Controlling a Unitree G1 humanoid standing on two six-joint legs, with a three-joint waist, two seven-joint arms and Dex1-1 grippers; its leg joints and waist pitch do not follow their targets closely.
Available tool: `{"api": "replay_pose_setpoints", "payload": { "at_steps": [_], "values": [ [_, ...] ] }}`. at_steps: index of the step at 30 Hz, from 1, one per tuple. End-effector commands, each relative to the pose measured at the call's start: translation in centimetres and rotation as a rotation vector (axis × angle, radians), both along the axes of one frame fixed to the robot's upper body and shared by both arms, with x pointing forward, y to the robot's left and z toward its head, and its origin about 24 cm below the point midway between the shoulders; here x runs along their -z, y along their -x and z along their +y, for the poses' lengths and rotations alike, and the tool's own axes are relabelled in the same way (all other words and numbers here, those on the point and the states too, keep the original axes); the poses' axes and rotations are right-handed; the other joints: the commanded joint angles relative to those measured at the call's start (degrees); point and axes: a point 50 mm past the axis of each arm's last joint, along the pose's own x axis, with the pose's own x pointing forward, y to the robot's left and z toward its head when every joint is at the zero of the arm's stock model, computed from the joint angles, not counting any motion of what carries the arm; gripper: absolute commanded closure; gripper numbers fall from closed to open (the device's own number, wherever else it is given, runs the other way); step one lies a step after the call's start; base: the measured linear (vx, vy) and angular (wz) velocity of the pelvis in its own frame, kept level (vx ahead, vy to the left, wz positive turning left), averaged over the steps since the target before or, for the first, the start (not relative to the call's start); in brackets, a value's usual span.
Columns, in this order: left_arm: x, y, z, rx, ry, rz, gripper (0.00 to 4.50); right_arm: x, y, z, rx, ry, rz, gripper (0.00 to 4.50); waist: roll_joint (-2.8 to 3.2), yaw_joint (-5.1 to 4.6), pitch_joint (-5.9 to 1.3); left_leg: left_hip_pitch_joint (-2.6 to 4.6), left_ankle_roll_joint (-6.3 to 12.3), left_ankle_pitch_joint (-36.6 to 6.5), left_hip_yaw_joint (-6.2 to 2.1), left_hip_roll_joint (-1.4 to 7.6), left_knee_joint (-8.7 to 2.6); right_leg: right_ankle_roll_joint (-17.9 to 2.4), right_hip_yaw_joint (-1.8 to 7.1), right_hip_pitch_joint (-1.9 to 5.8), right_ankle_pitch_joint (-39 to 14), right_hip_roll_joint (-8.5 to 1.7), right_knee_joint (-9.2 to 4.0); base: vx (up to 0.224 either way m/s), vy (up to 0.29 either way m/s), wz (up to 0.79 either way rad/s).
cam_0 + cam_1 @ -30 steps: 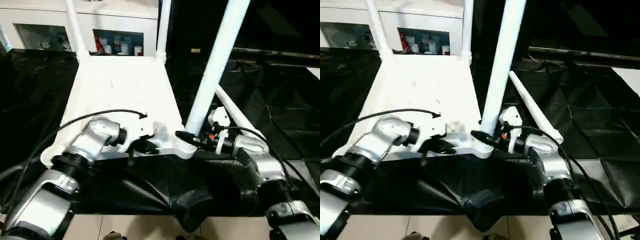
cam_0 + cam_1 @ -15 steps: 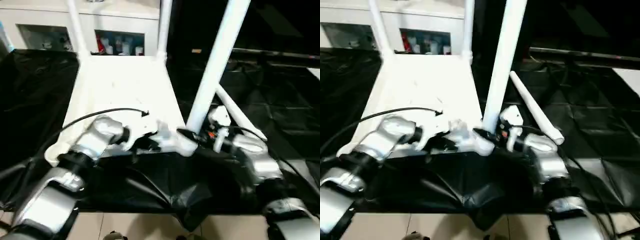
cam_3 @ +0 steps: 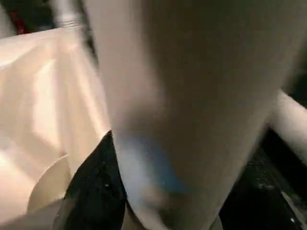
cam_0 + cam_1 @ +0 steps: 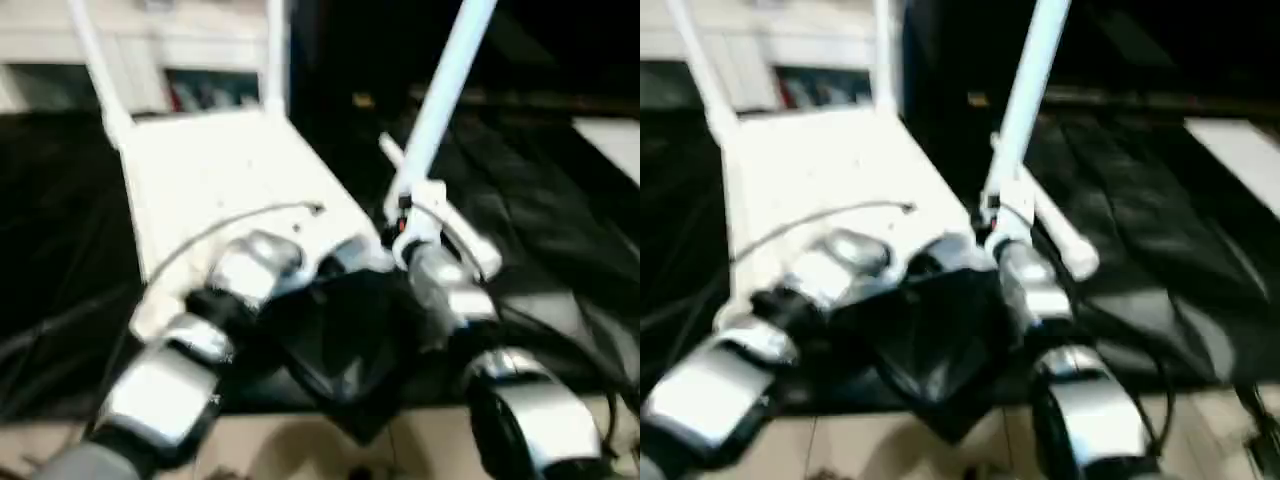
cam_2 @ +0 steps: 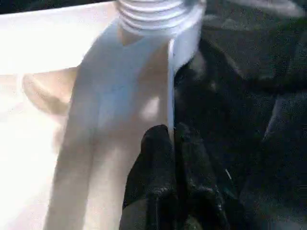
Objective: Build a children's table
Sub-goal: Rotate leg to tighten
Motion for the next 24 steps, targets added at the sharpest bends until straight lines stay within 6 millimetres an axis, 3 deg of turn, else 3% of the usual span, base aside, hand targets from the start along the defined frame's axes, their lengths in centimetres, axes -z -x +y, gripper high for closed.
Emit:
{"api": "replay_pose_setpoints", "payload": {
  "at_steps": [1, 2, 3, 4, 5, 6, 7, 8, 9, 10, 11, 12, 13, 14, 15, 16, 17, 18, 19, 22, 24],
  "values": [
    [-2.59, -1.11, -0.84, -0.021, 0.011, -0.132, 4.5, 5.63, 3.18, 1.4, -0.039, 0.001, 0.282, 2.57, 1.34, -0.85, -4.33, -1.12, 2.08, -19.3, -2.27, 3.93, -8.24, 2.7, 2.49, 5.37, -25.5, -4.42, -4.94, 0.079, 0.047, -0.21],
    [-2.62, -1.18, -0.74, -0.025, 0.005, -0.135, 4.5, 5.62, 3.17, 1.54, -0.04, 0.007, 0.284, 2.57, 2.05, -0.32, -4.42, -0.88, 2.67, -20.2, -2.41, 5.27, -9.39, 0.5, 3.24, 5.49, -15.5, -3.95, -2.9, 0.0, 0.0, 0.0],
    [-2.62, -1.18, -0.74, -0.025, 0.005, -0.135, 4.5, 5.62, 3.17, 1.54, -0.04, 0.007, 0.284, 2.57, 1.21, -0.37, -3.59, 0.4, 2.97, -21.9, -1.24, 5.01, -10.25, -3.9, 3.87, 3.84, -8.1, -3.92, -3.68, 0.0, 0.0, 0.0],
    [-2.62, -1.18, -0.74, -0.025, 0.005, -0.135, 4.5, 5.62, 3.17, 1.54, -0.04, 0.007, 0.284, 2.57, -0.35, -0.61, -2.77, 1.95, 2.26, -21.7, 0.72, 1.37, -8.11, -2.8, 2.45, 1.8, -21.9, -3.35, -7.78, 0.031, -0.049, 0.21],
    [-2.62, -1.18, -0.74, -0.025, 0.005, -0.135, 4.5, 5.62, 3.17, 1.54, -0.04, 0.007, 0.284, 2.57, -0.52, -1.0, -2.06, 4.35, 2.15, -19.1, 1.95, -1.36, -4.79, 3.5, -1.48, -0.58, -39.2, -2.43, -12.2, -0.011, -0.058, 0.09],
    [-2.62, -1.18, -0.74, -0.025, 0.005, -0.135, 4.5, 5.62, 3.17, 1.54, -0.04, 0.007, 0.284, 2.57, 0.0, -1.7, -2.02, 5.02, 2.73, -20.0, 2.08, -1.13, -3.96, 6.7, -3.91, -0.96, -41.9, -1.92, -14.08, -0.011, -0.058, 0.09],
    [-2.62, -1.18, -0.74, -0.025, 0.005, -0.135, 4.5, 5.62, 3.17, 1.54, -0.04, 0.007, 0.284, 2.57, 2.73, -2.22, -2.72, 2.27, 3.28, -26.5, 0.11, 3.58, -6.91, 8.8, -5.93, 4.04, -33.2, -2.14, -10.4, 0.0, 0.0, 0.0],
    [-2.62, -1.18, -0.74, -0.025, 0.005, -0.135, 4.5, 5.62, 3.17, 1.54, -0.04, 0.007, 0.284, 2.57, 3.1, -0.44, -3.03, -3.4, 2.98, -33.5, -2.02, 8.81, -13.32, 0.2, 2.42, 7.56, -4.2, -3.29, 3.89, 0.153, 0.065, -0.16],
    [-2.62, -1.18, -0.74, -0.025, 0.005, -0.135, 4.5, 5.62, 3.17, 1.54, -0.04, 0.007, 0.284, 2.57, 3.62, 0.44, -2.82, -1.57, 3.32, -36.3, -1.2, 8.46, -14.67, -1.2, 3.49, 5.31, 0.3, -2.44, 4.0, 0.153, 0.065, -0.16],
    [-2.62, -1.18, -0.74, -0.025, 0.005, -0.135, 4.5, 5.62, 3.17, 1.54, -0.04, 0.007, 0.284, 2.57, -0.12, 1.69, -2.13, 2.85, 2.6, -37.9, 1.64, 5.87, -13.01, -2.5, 6.41, 1.87, -13.3, -1.54, 1.8, 0.178, -0.076, 0.24],
    [-2.62, -1.18, -0.74, -0.025, 0.005, -0.135, 4.5, 5.62, 3.17, 1.54, -0.04, 0.007, 0.284, 2.57, -1.9, 1.56, -0.63, 9.03, -0.13, -24.3, 4.04, -2.85, -0.83, 4.9, 3.36, -7.03, -53.6, -0.78, -11.7, 0.14, -0.173, 0.3],
    [-2.62, -1.18, -0.74, -0.025, 0.005, -0.135, 4.5, 5.62, 3.17, 1.54, -0.04, 0.007, 0.284, 2.57, -1.9, 1.56, -0.63, 9.03, -0.13, -24.3, 4.04, -2.85, -0.83, 4.9, 3.36, -7.03, -53.6, -0.78, -11.7, 0.14, -0.173, 0.3],
    [-2.62, -1.18, -0.74, -0.025, 0.005, -0.135, 4.5, 5.62, 3.17, 1.54, -0.04, 0.007, 0.284, 2.57, -1.44, 1.4, -3.77, -1.13, 2.42, -8.5, 0.74, -1.34, -4.24, 7.7, 6.06, 3.94, -56.8, -6.79, -7.35, 0.151, -0.035, -0.32],
    [-2.62, -1.18, -0.74, -0.025, 0.005, -0.135, 4.5, 5.62, 3.17, 1.54, -0.04, 0.007, 0.284, 2.57, -1.28, 2.68, -4.73, -2.32, 1.45, -2.2, -0.49, 0.07, -7.8, 6.7, 6.92, 4.4, -40.5, -5.09, -5.56, 0.133, 0.027, -0.34],
    [-2.62, -1.18, -0.74, -0.025, 0.005, -0.135, 4.5, 5.62, 3.17, 1.54, -0.04, 0.007, 0.284, 2.57, -0.71, 2.83, -5.09, -1.9, 1.32, 1.7, -1.04, 0.4, -8.61, 4.4, 6.88, 4.2, -30.3, -4.33, -4.69, 0.133, 0.027, -0.34],
    [-2.62, -1.18, -0.74, -0.025, 0.005, -0.135, 4.5, 5.62, 3.17, 1.54, -0.04, 0.007, 0.284, 2.57, -0.22, 3.03, -5.17, -1.15, 1.12, 5.1, -0.95, 0.64, -8.75, 1.4, 6.88, 3.53, -21.2, -3.71, -4.11, 0.052, -0.035, 0.11],
    [-2.62, -1.18, -0.74, -0.025, 0.005, -0.135, 4.5, 5.62, 3.17, 1.54, -0.04, 0.007, 0.284, 2.57, -0.89, 2.13, -4.52, -0.74, 1.64, 4.8, 0.03, 0.64, -9.1, -7.0, 7.0, 2.7, -8.8, -2.28, -3.39, 0.041, -0.037, 0.24],
    [-2.62, -1.18, -0.74, -0.025, 0.005, -0.135, 4.5, 5.62, 3.17, 1.54, -0.04, 0.007, 0.284, 2.57, -0.98, 2.13, -4.3, -0.63, 1.67, 1.3, 0.3, 0.62, -9.24, -7.9, 6.94, 2.71, -11.9, -2.14, -3.84, 0.041, -0.037, 0.24],
    [-2.62, -1.18, -0.74, -0.025, 0.005, -0.135, 4.5, 5.62, 3.17, 1.54, -0.04, 0.007, 0.284, 2.57, -1.08, 1.89, -4.57, -0.66, 1.35, -2.4, 0.56, 0.44, -9.32, -9.2, 7.22, 2.91, -15.5, -2.39, -4.01, 0.0, 0.0, 0.0],
    [-2.62, -1.18, -0.74, -0.025, 0.005, -0.135, 4.5, 5.62, 3.17, 1.54, -0.04, 0.007, 0.284, 2.57, -0.89, 1.57, -4.56, -1.41, 1.81, -3.1, 0.39, 0.77, -9.59, -9.3, 7.19, 3.14, -16.5, -2.44, -4.24, 0.0, 0.0, 0.0],
    [-2.62, -1.18, -0.74, -0.025, 0.005, -0.135, 4.5, 5.62, 3.17, 1.54, -0.04, 0.007, 0.284, 2.57, -0.85, 1.05, -4.46, -1.29, 1.6, -5.2, 0.39, 0.8, -9.67, -8.8, 7.07, 2.91, -18.8, -2.45, -4.73, 0.0, 0.0, 0.0]
  ]
}}
